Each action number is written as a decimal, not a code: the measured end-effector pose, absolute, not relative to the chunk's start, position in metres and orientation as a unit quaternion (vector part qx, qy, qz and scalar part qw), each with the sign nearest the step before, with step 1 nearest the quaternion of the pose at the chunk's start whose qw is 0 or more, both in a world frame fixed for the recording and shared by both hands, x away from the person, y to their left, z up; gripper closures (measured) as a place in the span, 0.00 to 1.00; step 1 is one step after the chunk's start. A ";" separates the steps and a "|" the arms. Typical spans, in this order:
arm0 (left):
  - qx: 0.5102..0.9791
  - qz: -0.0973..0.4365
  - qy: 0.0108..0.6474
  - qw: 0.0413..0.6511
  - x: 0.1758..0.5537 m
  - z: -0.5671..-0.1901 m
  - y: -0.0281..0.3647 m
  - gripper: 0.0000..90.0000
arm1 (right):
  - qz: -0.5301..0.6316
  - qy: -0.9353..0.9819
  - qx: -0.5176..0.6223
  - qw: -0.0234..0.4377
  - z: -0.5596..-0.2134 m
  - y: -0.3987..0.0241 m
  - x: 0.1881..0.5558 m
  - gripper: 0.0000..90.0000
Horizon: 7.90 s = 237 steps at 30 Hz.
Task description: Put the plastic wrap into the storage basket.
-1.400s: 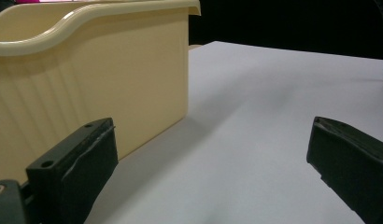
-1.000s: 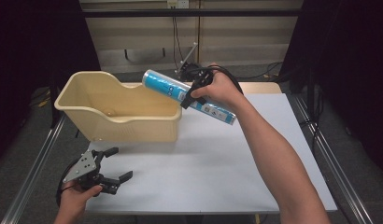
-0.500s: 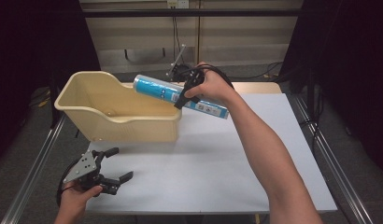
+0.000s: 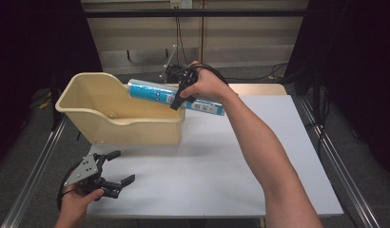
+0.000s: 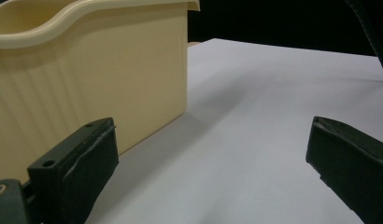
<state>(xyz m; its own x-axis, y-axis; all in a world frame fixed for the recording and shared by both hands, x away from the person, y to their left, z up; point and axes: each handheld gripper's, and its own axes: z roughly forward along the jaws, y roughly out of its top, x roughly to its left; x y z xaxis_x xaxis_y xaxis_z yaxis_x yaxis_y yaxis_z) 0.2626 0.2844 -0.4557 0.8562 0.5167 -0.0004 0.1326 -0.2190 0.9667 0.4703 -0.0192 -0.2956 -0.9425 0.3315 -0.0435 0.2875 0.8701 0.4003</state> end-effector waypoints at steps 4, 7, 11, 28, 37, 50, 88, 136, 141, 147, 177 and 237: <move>0.765 0.163 0.213 0.586 0.262 -0.456 0.284 0.02 | 0.198 0.968 0.145 0.055 -0.301 -0.012 0.470 0.35; 0.758 0.173 0.219 0.589 0.261 -0.457 0.283 0.03 | 0.189 0.971 0.136 0.061 -0.304 -0.007 0.469 0.35; 0.768 0.165 0.211 0.582 0.262 -0.456 0.286 0.03 | 0.189 0.971 0.130 0.061 -0.304 -0.006 0.471 0.35; 0.769 0.162 0.213 0.581 0.262 -0.456 0.284 0.03 | 0.273 0.945 0.155 0.090 -0.249 0.000 0.465 0.20; 0.773 0.164 0.215 0.574 0.261 -0.456 0.288 0.03 | 0.288 0.934 0.188 0.093 -0.242 -0.010 0.469 0.08; 0.773 0.168 0.219 0.572 0.260 -0.457 0.285 0.03 | 0.330 0.914 0.216 0.096 -0.245 -0.058 0.456 0.06; 0.769 0.164 0.220 0.577 0.261 -0.459 0.277 0.03 | 0.440 0.838 0.290 0.141 -0.285 -0.181 0.394 0.02; 0.762 0.166 0.222 0.586 0.263 -0.456 0.279 0.03 | 0.494 0.782 0.334 0.181 -0.346 -0.240 0.327 0.02; 0.762 0.166 0.223 0.585 0.264 -0.456 0.279 0.03 | 0.497 0.777 0.340 0.184 -0.353 -0.246 0.321 0.02; 0.761 0.165 0.223 0.586 0.264 -0.456 0.278 0.03 | 0.504 0.771 0.341 0.188 -0.358 -0.251 0.313 0.02; 0.762 0.166 0.222 0.585 0.264 -0.456 0.278 0.03 | 0.528 0.739 0.364 0.204 -0.386 -0.286 0.272 0.01; 0.757 0.167 0.227 0.590 0.265 -0.456 0.277 0.03 | 0.549 0.706 0.394 0.213 -0.451 -0.325 0.219 0.01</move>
